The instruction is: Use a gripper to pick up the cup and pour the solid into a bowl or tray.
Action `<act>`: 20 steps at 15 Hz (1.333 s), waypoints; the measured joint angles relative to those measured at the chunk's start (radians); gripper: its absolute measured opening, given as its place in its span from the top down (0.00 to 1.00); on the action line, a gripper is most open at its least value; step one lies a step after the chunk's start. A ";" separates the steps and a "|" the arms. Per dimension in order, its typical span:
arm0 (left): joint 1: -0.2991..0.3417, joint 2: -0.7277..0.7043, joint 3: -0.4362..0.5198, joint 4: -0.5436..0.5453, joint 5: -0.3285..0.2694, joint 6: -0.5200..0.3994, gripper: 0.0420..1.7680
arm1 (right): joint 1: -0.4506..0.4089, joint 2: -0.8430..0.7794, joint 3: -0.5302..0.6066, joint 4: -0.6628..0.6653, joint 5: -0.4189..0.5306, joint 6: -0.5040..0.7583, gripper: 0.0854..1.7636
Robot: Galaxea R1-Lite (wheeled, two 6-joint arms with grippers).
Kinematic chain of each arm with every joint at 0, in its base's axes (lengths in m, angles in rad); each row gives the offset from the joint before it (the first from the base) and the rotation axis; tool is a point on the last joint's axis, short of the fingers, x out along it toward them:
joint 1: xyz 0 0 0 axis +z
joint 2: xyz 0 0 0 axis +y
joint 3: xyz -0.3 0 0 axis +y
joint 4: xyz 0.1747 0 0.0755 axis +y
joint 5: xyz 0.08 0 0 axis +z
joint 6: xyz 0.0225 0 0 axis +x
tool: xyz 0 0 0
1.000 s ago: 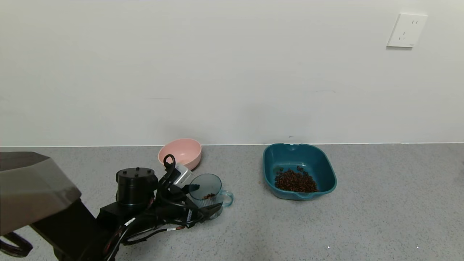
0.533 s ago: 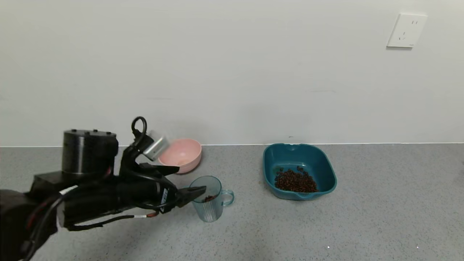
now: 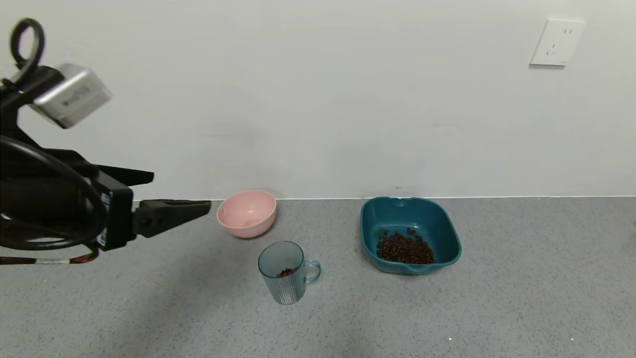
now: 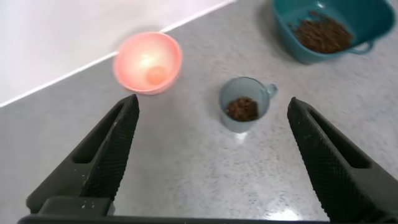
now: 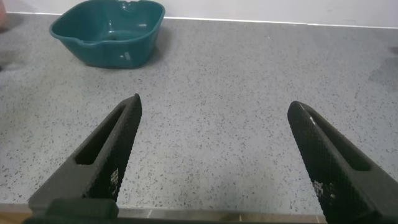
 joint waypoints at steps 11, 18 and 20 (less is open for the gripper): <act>0.033 -0.437 -0.015 0.309 0.136 -0.012 0.03 | 0.000 0.000 0.000 0.000 0.000 0.000 0.03; 0.206 -0.726 0.000 0.443 0.165 -0.022 0.03 | 0.000 0.000 0.000 0.000 0.000 0.000 0.03; 0.243 -0.800 0.021 0.445 0.167 -0.021 0.03 | 0.000 0.000 0.000 0.000 0.000 0.000 0.03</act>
